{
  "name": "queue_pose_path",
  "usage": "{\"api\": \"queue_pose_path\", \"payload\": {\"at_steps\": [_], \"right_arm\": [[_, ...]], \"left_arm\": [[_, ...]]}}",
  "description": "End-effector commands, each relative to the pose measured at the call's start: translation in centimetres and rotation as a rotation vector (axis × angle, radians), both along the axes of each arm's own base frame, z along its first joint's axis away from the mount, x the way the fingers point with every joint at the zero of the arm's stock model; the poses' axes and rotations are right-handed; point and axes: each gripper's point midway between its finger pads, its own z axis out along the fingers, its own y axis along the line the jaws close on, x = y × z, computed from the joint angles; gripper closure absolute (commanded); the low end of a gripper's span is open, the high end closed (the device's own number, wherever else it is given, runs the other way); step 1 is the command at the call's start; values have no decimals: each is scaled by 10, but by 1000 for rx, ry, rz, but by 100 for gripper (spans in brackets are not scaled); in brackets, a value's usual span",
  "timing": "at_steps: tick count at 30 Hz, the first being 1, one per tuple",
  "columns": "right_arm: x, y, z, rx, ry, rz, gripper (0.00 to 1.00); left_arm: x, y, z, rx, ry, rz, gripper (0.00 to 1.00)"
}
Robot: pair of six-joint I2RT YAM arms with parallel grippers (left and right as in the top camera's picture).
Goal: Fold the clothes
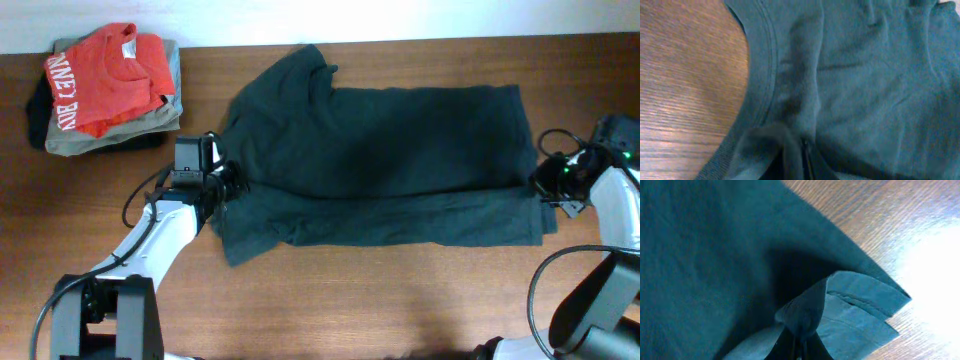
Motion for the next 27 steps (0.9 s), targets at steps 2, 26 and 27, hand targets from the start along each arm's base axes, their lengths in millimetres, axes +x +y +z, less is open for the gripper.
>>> {"api": "queue_pose_path", "payload": {"at_steps": [2,26,27], "right_arm": [[-1,-11,-2,-74,31,-22,79],[-38,44,-58,66,142,177,95],[-37,44,-60,71,143,162,96]], "left_arm": [[14,15,0,83,-54,41,44],[-110,11,-83,66,720,-80,99],[-110,21,-83,60,727,-49,99]]}}
